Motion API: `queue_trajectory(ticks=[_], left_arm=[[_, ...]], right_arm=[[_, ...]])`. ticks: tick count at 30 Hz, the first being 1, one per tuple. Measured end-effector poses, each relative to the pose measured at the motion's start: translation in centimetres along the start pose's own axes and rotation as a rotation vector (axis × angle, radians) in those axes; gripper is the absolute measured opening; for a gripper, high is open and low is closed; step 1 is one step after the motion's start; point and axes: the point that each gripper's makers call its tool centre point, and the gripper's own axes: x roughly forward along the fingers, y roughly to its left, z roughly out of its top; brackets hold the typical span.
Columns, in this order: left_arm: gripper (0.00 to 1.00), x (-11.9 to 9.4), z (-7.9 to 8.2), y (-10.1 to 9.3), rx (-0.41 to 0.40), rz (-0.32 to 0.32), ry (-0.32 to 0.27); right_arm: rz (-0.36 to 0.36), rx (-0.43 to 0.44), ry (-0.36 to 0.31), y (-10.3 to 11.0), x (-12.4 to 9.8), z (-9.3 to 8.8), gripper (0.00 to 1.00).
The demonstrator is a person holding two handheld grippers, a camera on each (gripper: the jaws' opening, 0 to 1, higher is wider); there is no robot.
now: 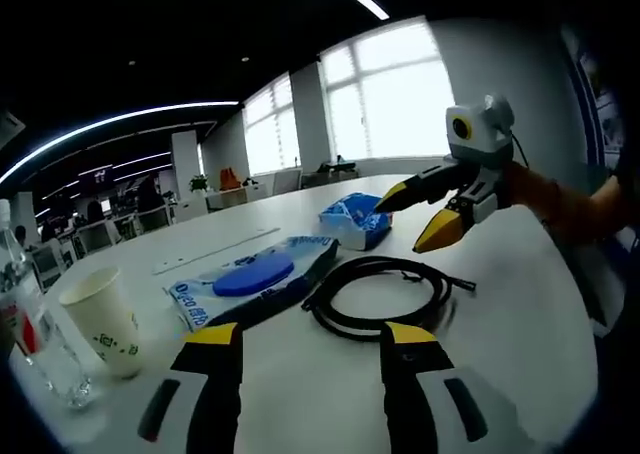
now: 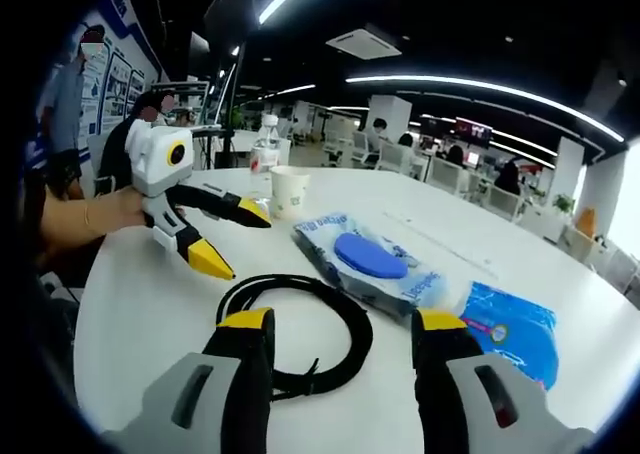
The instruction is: Arrange the tabletop items into an orderly group along one side of the table until the central work area is clear of visible clutter.
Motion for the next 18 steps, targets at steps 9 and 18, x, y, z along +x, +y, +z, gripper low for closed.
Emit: queue_trajectory(ticks=[9, 18], left_arm=[[0.60, -0.9, 0.2, -0.6, -0.051, -0.016, -0.022], [0.64, -1.6, -0.9, -0.2, -0.094, 0.008, -0.029]], right_arm=[[-0.022, 0.029, 0.024, 0.7, -1.5, -1.6, 0.52], [-0.052, 0.085, -0.028, 1.1, -2.8, -1.4, 0.59]])
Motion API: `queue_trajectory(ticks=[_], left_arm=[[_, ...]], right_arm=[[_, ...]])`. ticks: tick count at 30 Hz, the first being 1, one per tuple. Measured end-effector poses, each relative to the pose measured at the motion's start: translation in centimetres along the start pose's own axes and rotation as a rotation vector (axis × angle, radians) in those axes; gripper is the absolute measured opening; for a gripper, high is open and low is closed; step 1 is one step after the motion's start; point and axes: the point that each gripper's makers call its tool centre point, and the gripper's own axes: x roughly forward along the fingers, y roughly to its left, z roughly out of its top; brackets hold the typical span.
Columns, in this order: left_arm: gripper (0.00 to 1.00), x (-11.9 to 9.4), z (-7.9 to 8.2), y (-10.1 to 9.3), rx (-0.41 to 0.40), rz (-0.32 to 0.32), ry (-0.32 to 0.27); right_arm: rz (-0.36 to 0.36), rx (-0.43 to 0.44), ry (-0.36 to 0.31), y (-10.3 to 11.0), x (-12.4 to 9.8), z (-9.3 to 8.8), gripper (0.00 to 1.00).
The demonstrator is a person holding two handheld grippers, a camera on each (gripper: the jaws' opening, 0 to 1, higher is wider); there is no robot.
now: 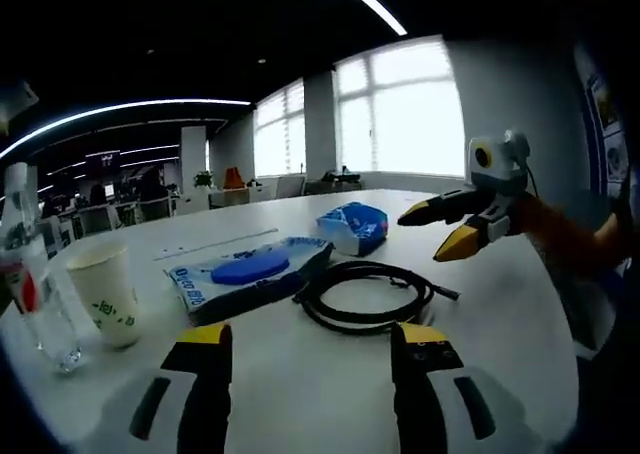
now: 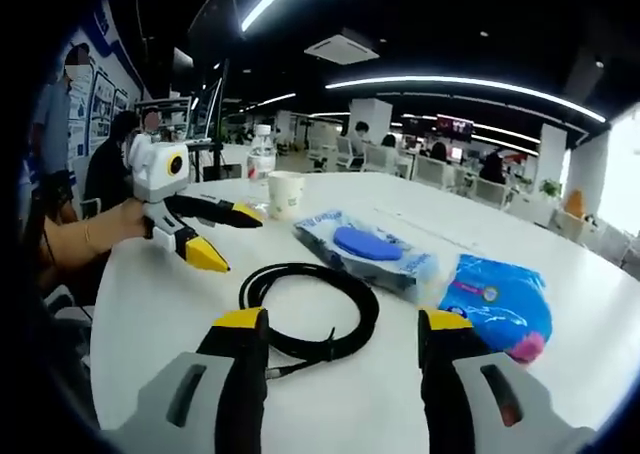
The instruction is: Arrange the tabletop items into an orderly group along one side of the table until the central work area is clear of visible clutter.
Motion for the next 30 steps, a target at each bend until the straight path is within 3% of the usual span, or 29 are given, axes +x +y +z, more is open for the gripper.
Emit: queue_trajectory(ticks=[4, 11, 15, 19, 30], left_arm=[[0.66, -0.7, -0.1, 0.2, 0.014, 0.019, -0.003], [0.67, -1.8, 0.9, 0.3, 0.017, 0.026, -0.042], [0.67, -2.3, 0.6, 0.7, 0.024, 0.031, -0.015], [0.67, -3.3, 0.4, 1.2, -0.001, 0.053, -0.037], [0.67, -6.9, -1.0, 2.5, -0.031, 0.099, -0.026]], right_arm=[[-0.027, -0.046, 0.011, 0.3, -0.4, -0.4, 0.59], [-0.042, -0.012, 0.014, 0.4, -0.9, -1.0, 0.58], [-0.058, 0.013, 0.001, 0.2, -1.6, -1.3, 0.59], [-0.081, 0.019, -0.008, 0.2, -2.3, -1.4, 0.60], [-0.100, 0.047, -0.015, 0.7, -3.9, -2.4, 0.61]])
